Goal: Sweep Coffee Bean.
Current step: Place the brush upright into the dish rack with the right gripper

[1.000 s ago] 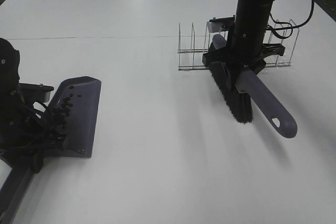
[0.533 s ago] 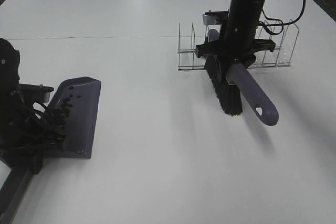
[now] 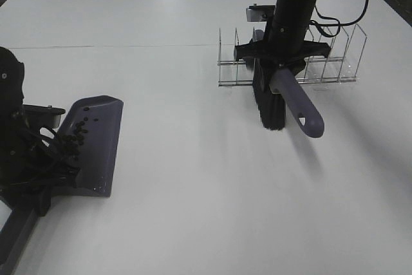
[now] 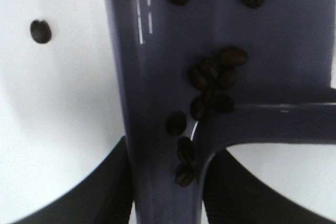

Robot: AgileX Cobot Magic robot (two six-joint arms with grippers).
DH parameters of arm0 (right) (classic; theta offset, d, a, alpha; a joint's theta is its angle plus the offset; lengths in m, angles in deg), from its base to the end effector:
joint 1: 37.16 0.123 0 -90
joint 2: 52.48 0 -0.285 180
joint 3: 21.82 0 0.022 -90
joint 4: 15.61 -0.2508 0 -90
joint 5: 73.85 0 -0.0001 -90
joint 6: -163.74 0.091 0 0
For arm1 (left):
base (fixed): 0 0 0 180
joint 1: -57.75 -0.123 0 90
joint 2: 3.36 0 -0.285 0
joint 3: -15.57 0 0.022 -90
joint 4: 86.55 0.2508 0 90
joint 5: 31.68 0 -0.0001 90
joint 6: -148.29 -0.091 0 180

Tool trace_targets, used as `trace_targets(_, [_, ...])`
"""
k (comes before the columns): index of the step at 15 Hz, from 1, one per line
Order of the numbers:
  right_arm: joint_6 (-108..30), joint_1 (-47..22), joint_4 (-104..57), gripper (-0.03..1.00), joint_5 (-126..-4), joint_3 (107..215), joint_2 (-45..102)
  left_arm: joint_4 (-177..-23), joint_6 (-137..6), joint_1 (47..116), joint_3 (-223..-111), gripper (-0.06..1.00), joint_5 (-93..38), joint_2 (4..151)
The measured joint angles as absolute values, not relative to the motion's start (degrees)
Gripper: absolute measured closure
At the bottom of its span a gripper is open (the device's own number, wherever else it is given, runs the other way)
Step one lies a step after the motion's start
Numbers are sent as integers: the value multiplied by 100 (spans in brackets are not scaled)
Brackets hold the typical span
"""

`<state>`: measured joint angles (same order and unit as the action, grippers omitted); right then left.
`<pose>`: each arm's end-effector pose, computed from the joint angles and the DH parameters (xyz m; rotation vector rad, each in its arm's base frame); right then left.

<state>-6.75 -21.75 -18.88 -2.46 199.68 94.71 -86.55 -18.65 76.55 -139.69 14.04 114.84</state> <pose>0.4725 0.1354 0.1400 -0.1336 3.0991 0.0997 0.2741 -0.0933 0.0973 -0.1500 -2.9919 -0.0623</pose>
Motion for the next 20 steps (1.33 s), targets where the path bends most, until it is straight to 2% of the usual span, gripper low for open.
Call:
trace_targets(19, [-663,-2439,-2415,67,-360,20404,9700,-8655,-1865,7655,-13969,60,1445,11484])
trace_targets(20, [-663,-2439,-2443,62,-355,20455,9728,-8655,-1865,7655,-13969,60,1445,11484])
